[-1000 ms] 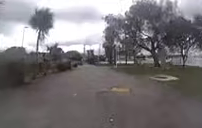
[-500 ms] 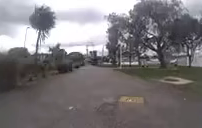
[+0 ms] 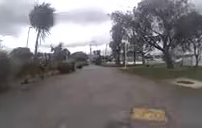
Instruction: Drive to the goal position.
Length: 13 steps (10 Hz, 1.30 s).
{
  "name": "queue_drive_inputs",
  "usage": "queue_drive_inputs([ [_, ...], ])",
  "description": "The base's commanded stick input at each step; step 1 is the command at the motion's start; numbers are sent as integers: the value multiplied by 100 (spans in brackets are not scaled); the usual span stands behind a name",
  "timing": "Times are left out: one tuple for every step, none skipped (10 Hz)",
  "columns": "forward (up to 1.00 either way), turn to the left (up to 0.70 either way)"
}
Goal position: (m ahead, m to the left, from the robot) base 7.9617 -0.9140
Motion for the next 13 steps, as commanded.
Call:
queue_drive_inputs([
  [100,0],
  [100,0],
  [100,0],
  [100,0],
  [100,0],
  [100,0],
  [100,0],
  [100,0],
  [100,0],
  [100,0],
  [100,0],
  [100,0],
  [100,0],
])
